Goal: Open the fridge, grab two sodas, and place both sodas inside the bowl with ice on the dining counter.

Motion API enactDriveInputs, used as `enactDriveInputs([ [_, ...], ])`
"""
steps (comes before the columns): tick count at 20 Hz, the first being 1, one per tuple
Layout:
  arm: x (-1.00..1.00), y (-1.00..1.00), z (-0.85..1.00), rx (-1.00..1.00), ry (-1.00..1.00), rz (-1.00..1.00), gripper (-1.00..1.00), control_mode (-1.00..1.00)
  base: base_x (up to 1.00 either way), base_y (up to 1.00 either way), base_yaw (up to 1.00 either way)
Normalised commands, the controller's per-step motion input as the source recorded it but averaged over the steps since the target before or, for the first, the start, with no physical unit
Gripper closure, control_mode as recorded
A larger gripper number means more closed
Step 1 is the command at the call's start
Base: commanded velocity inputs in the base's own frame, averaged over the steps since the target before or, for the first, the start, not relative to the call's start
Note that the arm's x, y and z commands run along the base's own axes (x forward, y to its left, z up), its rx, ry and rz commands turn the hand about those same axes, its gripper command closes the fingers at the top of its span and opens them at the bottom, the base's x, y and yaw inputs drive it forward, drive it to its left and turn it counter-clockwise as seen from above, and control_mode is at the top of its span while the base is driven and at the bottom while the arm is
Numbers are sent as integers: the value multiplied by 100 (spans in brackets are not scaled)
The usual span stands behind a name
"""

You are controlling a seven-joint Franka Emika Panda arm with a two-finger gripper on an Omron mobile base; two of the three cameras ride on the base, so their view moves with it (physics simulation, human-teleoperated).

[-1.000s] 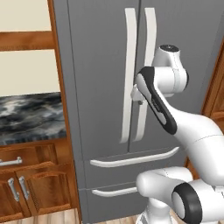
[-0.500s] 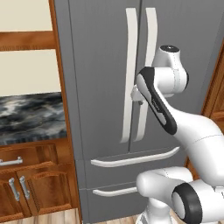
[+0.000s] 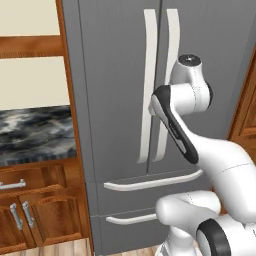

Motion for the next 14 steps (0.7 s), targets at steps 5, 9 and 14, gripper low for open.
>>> enactDriveInputs([
  [5,8,-7,0,-5,-23,0,-100,-100,0,0,0],
  [9,9,-15,18,13,-25,0,-100,-100,0,0,0],
  [14,26,-12,41,19,-13,-1,-100,-100,0,0,0],
])
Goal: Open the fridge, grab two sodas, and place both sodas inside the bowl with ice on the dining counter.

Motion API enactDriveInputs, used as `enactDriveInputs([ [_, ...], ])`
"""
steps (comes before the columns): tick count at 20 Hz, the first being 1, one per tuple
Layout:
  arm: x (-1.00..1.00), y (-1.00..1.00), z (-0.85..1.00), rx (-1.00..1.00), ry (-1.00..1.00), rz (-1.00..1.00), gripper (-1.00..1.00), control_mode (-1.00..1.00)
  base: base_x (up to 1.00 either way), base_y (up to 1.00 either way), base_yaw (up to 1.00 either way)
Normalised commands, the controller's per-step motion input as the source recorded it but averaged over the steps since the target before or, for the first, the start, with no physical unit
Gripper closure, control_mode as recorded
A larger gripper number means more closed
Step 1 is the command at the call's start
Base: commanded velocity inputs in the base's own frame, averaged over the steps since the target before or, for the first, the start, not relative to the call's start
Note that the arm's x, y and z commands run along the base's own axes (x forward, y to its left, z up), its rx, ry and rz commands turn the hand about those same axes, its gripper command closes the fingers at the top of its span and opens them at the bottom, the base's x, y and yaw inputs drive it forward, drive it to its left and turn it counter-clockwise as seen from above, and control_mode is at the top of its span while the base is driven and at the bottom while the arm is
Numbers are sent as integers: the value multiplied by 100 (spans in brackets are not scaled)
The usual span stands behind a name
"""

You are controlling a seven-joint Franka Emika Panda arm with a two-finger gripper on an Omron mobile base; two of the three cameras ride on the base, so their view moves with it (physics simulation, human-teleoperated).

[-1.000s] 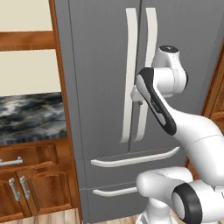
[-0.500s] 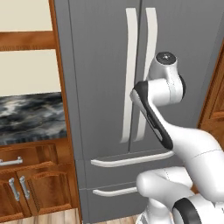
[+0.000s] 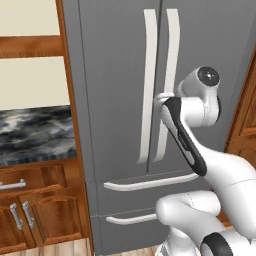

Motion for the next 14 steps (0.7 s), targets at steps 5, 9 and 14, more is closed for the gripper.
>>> enactDriveInputs([
  [5,40,0,5,0,-7,-3,-100,-100,0,0,0],
  [9,39,0,0,0,0,-1,-100,-100,0,0,0],
  [14,41,0,0,0,4,0,-100,-100,0,0,0],
])
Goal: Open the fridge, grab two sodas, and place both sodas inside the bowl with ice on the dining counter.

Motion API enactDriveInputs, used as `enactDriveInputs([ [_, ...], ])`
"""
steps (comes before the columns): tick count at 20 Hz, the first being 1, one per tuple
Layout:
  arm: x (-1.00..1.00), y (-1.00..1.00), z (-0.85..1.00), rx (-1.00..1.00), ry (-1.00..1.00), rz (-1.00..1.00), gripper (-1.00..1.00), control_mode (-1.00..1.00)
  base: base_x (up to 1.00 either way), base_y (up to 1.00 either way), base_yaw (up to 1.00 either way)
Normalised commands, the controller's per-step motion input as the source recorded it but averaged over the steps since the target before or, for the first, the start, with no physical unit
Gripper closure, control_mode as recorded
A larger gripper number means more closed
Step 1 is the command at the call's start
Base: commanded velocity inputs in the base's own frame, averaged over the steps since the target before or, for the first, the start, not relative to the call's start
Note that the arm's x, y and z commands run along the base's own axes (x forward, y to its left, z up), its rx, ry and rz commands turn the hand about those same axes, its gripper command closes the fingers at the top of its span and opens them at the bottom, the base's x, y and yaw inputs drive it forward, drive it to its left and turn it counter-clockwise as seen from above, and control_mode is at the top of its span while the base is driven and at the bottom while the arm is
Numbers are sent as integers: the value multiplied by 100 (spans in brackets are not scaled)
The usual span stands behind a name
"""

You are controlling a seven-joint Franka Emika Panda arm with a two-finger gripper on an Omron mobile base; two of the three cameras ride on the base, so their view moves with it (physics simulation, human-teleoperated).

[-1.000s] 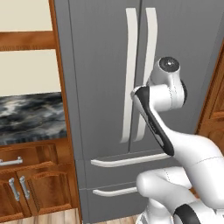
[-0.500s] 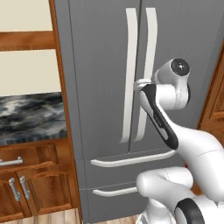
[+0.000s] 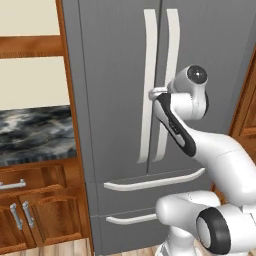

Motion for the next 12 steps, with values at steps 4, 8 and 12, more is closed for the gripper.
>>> enactDriveInputs([
  [4,29,0,0,0,2,0,-100,-100,0,0,0],
  [8,27,0,-1,0,0,0,-100,-100,0,0,0],
  [12,34,0,-11,0,0,0,100,-100,0,0,0],
])
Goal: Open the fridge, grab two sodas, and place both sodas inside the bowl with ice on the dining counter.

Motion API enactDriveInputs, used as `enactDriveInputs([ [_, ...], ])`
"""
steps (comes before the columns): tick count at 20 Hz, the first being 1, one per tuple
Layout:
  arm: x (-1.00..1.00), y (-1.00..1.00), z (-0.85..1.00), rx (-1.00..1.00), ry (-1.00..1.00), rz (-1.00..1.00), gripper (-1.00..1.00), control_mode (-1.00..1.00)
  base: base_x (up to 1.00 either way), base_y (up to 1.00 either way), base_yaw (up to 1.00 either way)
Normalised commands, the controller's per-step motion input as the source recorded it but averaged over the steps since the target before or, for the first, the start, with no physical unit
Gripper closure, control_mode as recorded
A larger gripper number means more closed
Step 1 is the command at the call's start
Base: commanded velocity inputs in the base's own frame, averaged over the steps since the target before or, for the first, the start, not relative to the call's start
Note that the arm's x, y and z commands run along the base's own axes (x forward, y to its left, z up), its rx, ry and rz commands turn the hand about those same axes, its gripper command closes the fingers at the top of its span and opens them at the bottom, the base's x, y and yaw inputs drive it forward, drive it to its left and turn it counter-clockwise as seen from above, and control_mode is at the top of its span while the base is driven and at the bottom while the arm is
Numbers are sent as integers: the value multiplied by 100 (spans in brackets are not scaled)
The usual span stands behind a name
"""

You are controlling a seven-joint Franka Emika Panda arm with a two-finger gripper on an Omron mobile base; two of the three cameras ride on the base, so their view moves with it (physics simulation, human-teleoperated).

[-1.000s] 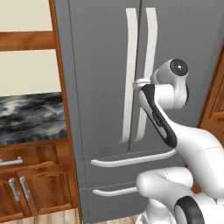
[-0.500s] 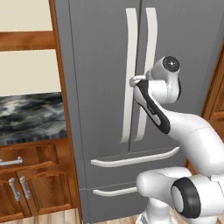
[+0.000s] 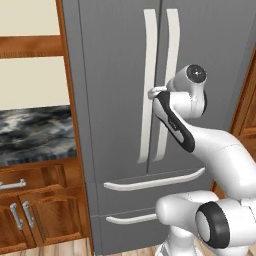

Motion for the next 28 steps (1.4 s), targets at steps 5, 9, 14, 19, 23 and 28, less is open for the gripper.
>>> enactDriveInputs([
  [5,5,0,-1,0,0,0,100,-100,0,0,0],
  [9,-53,-14,4,1,0,-3,100,-100,0,0,0],
  [14,-98,-40,7,7,0,-6,100,-100,0,0,0],
  [19,-100,-40,17,7,0,-6,100,-100,0,0,0],
  [23,-100,-40,26,4,-1,-6,100,-100,0,0,0],
  [28,-99,-22,21,3,0,-9,-100,-100,0,0,0],
])
